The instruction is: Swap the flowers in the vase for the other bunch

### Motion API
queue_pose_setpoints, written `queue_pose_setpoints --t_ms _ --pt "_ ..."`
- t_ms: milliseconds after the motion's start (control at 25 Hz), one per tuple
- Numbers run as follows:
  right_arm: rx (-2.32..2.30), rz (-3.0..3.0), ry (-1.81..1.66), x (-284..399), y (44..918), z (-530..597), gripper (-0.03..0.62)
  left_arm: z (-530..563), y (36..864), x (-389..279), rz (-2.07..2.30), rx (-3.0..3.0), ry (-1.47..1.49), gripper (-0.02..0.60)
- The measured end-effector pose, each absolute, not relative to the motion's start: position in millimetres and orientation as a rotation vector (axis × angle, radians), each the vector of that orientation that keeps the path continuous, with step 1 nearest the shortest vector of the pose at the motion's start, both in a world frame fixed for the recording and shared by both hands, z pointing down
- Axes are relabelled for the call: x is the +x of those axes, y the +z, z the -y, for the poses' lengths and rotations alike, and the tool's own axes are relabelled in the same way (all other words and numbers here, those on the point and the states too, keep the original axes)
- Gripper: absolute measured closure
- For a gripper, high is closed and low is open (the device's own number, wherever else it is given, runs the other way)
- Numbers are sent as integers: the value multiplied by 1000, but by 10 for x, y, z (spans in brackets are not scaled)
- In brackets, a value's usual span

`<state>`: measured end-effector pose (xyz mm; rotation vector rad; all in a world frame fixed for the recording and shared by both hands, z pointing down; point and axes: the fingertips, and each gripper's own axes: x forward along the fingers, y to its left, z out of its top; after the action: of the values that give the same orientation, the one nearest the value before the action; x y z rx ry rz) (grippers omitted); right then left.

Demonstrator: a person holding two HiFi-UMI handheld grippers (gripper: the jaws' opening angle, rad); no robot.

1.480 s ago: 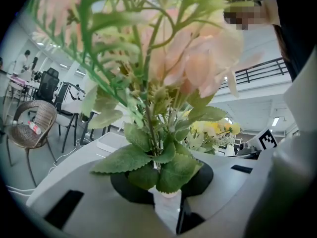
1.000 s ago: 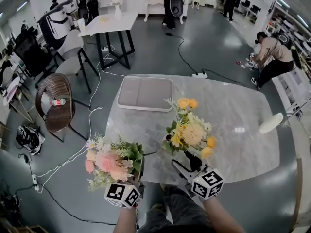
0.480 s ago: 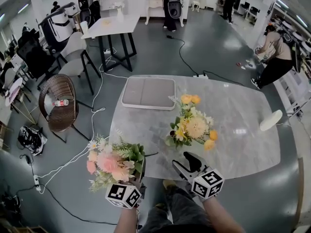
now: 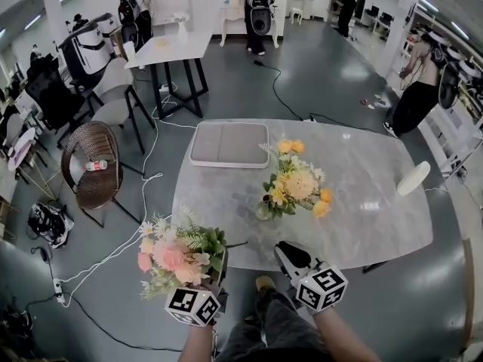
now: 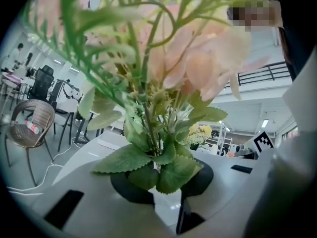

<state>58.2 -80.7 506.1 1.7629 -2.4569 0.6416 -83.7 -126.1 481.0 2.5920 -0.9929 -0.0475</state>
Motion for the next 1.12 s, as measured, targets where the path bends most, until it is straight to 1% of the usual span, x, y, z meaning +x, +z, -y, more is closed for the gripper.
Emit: queue_pose_setpoints --t_ms 280,1120 --pt "1788 2453 596 510 4885 588 559 1067 4668 -807 929 2621 -65 494" --pt "1880 2417 587 509 4777 17 563 567 4587 -864 852 2627 -80 494"
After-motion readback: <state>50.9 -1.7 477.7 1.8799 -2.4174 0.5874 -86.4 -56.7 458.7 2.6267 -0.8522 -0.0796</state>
